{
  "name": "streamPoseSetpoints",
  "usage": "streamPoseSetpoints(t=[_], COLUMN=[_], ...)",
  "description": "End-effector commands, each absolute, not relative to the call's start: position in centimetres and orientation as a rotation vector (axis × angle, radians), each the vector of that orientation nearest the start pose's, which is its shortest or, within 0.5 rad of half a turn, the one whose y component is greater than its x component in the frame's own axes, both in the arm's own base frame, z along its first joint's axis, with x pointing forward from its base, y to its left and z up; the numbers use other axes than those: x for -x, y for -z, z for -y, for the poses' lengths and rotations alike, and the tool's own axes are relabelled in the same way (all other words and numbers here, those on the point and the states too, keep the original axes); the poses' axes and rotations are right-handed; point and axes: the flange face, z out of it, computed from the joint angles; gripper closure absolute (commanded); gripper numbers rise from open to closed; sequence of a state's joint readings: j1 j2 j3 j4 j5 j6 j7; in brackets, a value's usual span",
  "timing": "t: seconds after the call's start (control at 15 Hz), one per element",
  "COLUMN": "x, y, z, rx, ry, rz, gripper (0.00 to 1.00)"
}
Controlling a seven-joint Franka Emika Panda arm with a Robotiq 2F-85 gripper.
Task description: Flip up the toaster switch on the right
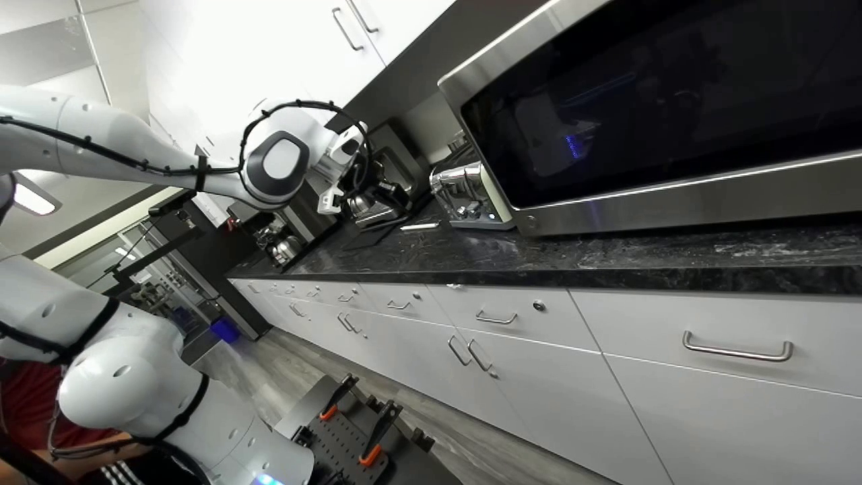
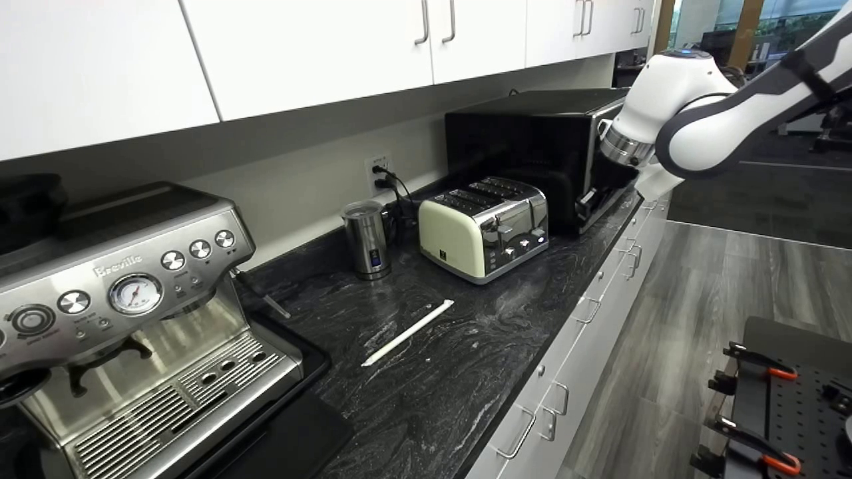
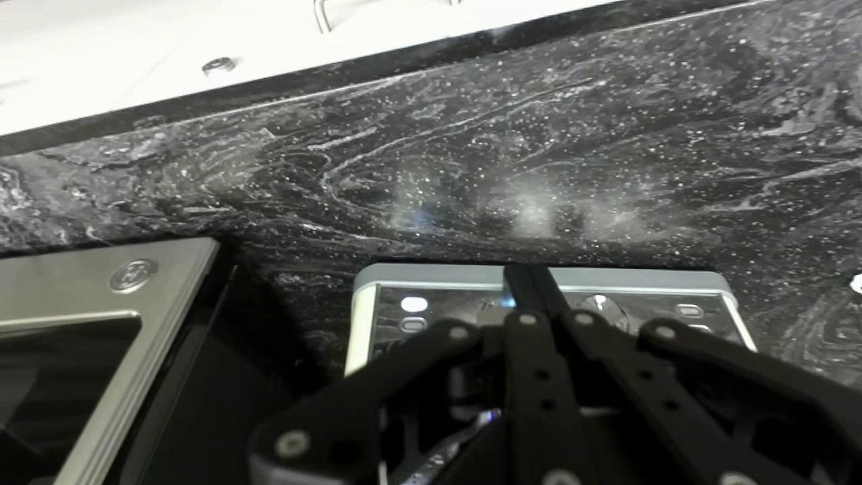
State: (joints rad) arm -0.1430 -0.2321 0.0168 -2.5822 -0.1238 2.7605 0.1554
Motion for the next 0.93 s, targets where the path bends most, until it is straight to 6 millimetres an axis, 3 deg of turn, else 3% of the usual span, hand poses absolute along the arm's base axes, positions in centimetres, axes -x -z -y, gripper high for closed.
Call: streamPoseSetpoints(t=[0.0,0.27,0.6,0.87], x=[-46.3,-47.0,-50.2,-52.7], y=[-37.9,-37.1,-37.0,-34.9], z=[6.1,7.0,7.9,9.6], rx=[3.14,3.151,3.132,3.12], ry=[0.635,0.61,0.798,0.863], rz=[-0.282,-0.296,-0.256,-0.291], gripper=[0.99,0.99,1.0,1.0])
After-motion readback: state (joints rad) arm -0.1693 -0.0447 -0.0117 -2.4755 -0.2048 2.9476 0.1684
